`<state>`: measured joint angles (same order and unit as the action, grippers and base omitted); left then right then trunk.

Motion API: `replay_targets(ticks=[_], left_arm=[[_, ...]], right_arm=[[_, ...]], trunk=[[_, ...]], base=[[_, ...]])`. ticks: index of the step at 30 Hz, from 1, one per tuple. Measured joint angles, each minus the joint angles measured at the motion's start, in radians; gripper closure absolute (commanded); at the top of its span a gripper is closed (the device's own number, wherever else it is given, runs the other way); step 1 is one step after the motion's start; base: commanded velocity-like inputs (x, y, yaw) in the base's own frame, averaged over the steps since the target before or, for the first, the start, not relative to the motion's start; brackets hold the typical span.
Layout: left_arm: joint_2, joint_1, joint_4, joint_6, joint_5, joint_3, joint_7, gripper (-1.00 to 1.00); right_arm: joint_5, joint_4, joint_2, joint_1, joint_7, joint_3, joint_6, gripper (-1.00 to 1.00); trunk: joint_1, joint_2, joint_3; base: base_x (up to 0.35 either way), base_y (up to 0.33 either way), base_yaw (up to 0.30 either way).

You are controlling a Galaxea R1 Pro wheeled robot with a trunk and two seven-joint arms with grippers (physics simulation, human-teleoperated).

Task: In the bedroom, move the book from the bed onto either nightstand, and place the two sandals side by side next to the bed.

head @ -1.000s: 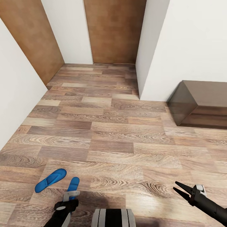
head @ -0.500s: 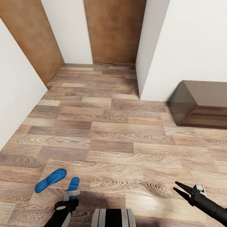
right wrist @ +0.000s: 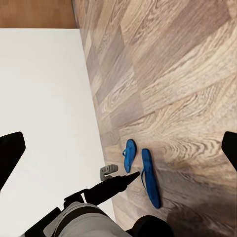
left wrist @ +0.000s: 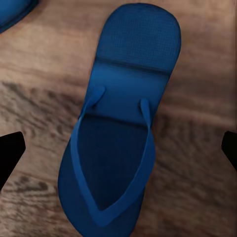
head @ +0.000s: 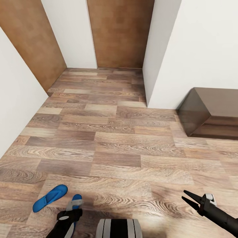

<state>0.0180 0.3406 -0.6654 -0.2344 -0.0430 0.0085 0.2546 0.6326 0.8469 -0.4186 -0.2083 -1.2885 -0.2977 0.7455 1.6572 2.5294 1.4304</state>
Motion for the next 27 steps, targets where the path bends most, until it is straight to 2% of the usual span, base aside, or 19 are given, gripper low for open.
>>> replay_targets(ticks=[15, 27], left_arm=[[0.000, 0.000, -0.003, 0.039, 0.001, -0.001, 0.003, -1.00], [0.000, 0.000, -0.002, 0.043, 0.001, 0.000, 0.003, -1.00]], right_arm=[[0.000, 0.000, 0.000, 0.000, 0.000, 0.000, 0.000, -1.00], [0.000, 0.000, 0.000, 0.000, 0.000, 0.000, 0.000, -1.00]], trunk=[[0.000, 0.000, 0.000], [0.000, 0.000, 0.000]], base=[[0.008, 0.000, 0.000], [0.000, 0.000, 0.000]])
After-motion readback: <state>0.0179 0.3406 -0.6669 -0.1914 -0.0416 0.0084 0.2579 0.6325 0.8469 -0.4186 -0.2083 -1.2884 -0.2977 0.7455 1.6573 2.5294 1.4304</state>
